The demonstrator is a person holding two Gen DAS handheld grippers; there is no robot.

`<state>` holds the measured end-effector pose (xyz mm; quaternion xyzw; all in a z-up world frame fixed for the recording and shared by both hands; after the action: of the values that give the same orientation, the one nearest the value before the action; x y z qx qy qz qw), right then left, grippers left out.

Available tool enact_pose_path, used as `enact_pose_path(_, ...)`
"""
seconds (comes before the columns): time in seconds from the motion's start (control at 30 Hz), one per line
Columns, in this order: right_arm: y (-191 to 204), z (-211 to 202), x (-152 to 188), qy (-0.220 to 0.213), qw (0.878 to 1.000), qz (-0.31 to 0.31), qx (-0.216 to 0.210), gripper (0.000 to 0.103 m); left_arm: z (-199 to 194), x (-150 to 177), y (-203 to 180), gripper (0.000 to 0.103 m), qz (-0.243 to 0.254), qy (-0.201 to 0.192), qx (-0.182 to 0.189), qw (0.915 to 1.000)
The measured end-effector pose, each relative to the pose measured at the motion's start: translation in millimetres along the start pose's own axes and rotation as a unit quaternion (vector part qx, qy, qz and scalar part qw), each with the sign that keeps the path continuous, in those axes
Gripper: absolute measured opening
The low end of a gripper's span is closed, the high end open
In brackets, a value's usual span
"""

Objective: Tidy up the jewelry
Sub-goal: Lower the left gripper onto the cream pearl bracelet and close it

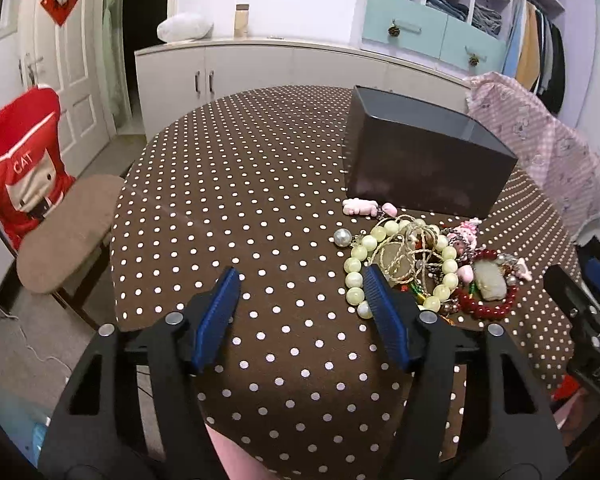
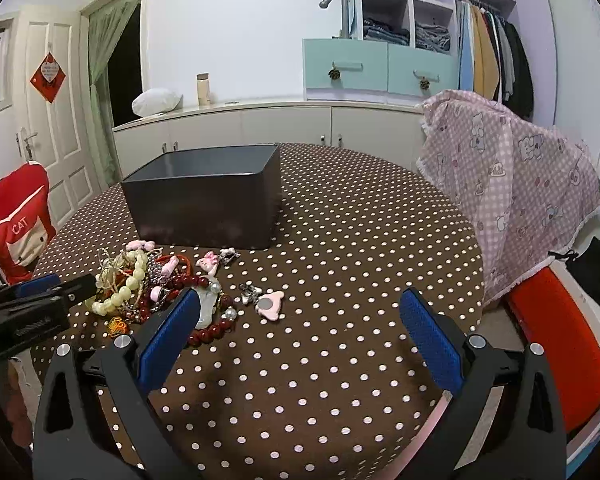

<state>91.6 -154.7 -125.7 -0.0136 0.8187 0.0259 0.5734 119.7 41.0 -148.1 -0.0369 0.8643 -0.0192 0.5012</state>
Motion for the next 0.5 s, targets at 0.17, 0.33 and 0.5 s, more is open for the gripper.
enact_pose_path(0.17,9.1,-2.1,-1.3,-0.01,1.0,-0.02,-0.004,0.096,2.7,0.7,-10.2,0.064,0.033,-0.001,-0.033,0.9989)
enact_pose_path(0.33,21.0,-0.4,1.7,-0.007,0.999,-0.025,-0.035,0.075,3.5,-2.5,-14.6,0.023,0.041,-0.005,-0.008,0.9991)
enact_pose_path(0.5,29.9,10.7,10.3,0.023,0.998,-0.019,-0.062,0.04,1.6,-1.7,-1.2,0.011,-0.007,-0.016,0.049,0.9987)
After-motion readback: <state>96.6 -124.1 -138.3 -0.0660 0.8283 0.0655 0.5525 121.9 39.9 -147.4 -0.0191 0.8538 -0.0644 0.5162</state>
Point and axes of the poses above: each gripper's, at about its wrist camera, not at the fingertips, and z roughly the way its jaws point, y to its left, x to its underside, the point moved 4 cm from there along z, roughly the way its jaws point, and after that the axes turned 11 degrees about -y, right-handed, at the moved point
